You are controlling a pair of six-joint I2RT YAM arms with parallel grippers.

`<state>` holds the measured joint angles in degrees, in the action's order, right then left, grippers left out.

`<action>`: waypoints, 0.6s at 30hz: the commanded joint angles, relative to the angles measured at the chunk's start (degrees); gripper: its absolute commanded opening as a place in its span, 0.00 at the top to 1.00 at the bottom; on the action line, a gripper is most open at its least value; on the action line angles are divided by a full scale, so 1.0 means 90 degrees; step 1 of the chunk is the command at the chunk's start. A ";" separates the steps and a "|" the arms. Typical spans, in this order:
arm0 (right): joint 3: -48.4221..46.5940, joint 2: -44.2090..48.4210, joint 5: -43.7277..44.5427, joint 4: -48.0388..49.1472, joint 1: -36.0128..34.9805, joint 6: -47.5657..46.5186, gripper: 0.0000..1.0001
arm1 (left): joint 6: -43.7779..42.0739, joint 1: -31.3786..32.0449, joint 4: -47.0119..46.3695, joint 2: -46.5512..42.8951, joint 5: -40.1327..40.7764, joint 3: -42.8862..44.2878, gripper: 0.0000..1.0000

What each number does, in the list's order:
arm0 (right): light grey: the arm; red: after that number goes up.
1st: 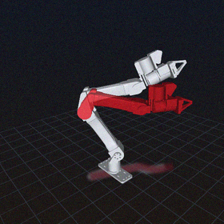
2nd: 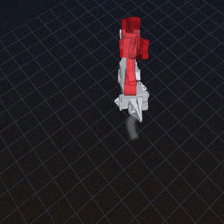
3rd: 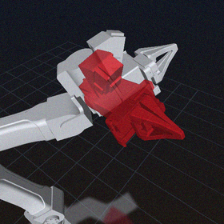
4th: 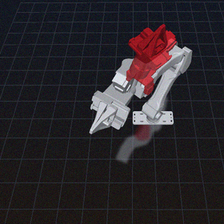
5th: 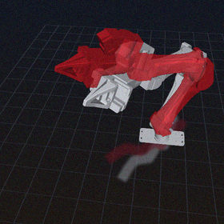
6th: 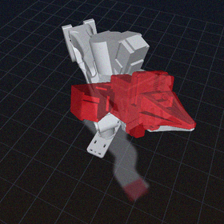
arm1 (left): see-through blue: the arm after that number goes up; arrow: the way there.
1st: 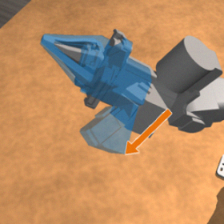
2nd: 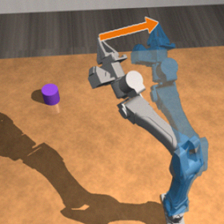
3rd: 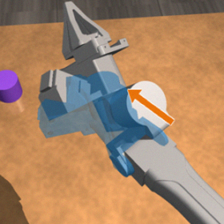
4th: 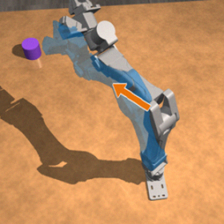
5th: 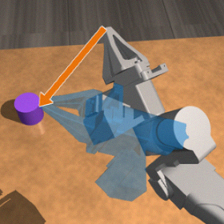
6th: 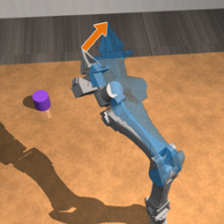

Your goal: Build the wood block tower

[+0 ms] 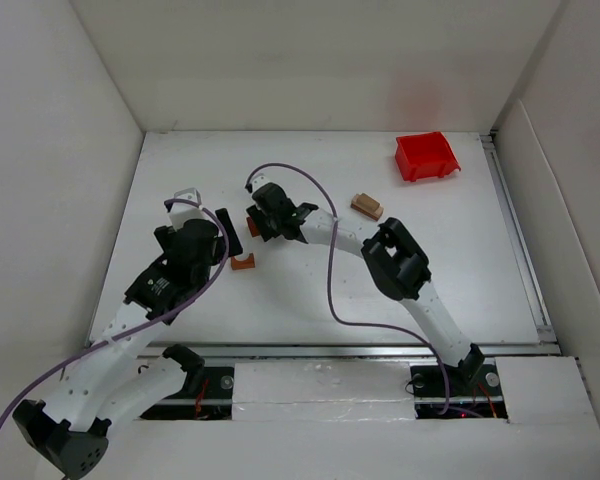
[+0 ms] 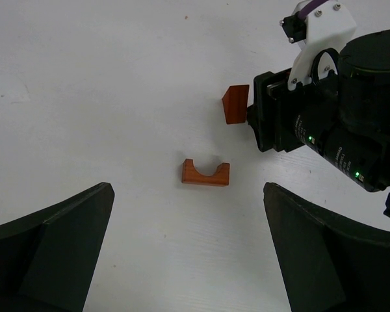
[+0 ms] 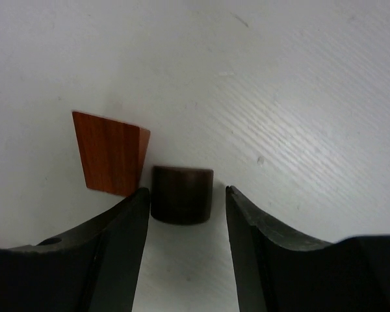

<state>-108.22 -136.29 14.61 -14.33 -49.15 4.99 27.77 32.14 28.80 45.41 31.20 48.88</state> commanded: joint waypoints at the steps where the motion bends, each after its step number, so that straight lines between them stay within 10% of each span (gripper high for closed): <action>1: -0.0523 -0.0208 -0.0119 -0.0575 0.0031 -0.0096 0.45 | -0.0107 -0.0026 -0.0202 0.0013 -0.0029 0.0184 0.01; 18: 0.0939 0.0737 -0.1154 0.0358 0.0275 -0.0164 0.94 | -0.0087 -0.0026 -0.0202 -0.0202 -0.0019 0.0154 0.01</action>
<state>-104.33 -133.73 7.05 -13.74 -47.20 4.29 27.44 32.14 28.51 44.38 30.68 48.88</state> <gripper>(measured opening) 0.430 0.989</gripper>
